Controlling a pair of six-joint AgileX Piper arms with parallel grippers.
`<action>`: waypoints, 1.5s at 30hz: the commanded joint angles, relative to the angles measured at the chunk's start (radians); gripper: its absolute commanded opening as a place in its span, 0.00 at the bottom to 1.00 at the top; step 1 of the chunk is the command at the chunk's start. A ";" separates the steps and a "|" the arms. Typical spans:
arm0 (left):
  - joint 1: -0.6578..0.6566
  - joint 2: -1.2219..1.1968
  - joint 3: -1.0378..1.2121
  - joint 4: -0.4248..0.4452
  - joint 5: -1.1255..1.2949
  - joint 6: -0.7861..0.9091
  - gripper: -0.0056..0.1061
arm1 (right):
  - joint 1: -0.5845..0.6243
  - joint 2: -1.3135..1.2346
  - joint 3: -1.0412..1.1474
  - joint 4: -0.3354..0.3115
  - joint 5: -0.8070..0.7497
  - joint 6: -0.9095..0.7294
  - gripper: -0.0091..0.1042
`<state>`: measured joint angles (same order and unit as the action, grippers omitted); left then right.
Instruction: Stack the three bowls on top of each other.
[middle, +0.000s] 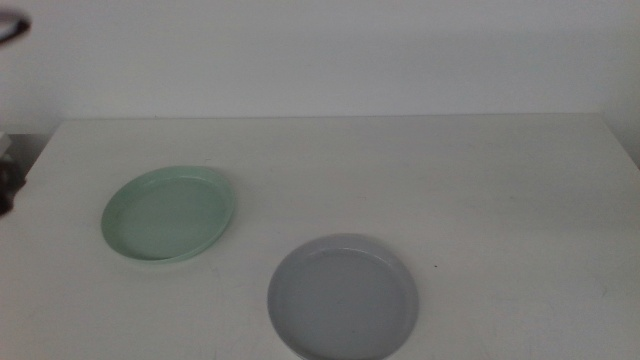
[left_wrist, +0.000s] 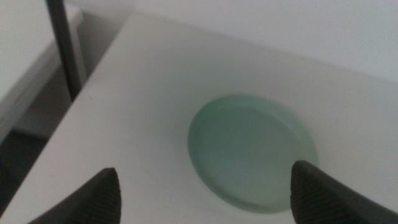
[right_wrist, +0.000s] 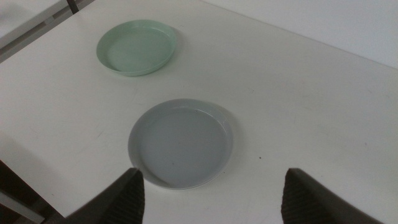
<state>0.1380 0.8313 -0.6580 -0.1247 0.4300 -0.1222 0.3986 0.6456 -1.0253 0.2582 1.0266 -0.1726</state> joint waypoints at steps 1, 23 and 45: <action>0.000 0.098 -0.145 -0.011 0.066 -0.011 0.99 | -0.008 0.004 -0.021 0.000 -0.063 -0.005 0.58; 0.005 0.717 -0.565 -0.063 0.280 0.077 0.99 | -0.008 0.004 -0.021 0.000 -0.063 -0.005 0.58; 0.026 1.194 -0.840 -0.187 0.299 0.392 0.83 | -0.008 0.004 -0.021 -0.001 -0.063 -0.005 0.58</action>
<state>0.1623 2.0696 -1.4648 -0.2873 0.7541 0.2679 0.3986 0.6456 -1.0253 0.2569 1.0266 -0.1726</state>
